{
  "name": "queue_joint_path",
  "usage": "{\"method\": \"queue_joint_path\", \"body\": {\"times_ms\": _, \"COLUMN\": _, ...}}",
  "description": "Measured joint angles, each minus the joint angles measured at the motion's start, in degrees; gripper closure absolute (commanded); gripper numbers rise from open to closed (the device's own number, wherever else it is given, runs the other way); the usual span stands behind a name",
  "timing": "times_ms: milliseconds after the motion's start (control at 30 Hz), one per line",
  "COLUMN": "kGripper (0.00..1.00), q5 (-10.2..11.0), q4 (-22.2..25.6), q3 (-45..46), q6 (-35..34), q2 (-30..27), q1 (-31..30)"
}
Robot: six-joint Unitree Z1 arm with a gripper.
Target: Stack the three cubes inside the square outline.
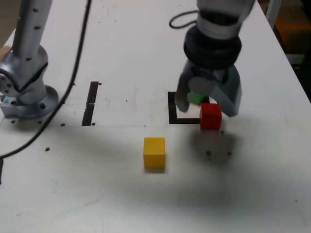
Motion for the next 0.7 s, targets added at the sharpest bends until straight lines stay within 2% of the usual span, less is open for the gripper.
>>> {"method": "queue_joint_path", "body": {"times_ms": 700, "kGripper": 0.18, "q5": 0.0, "q4": 0.7, "q3": -3.2, "q6": 0.6, "q2": 5.5, "q1": 1.2}}
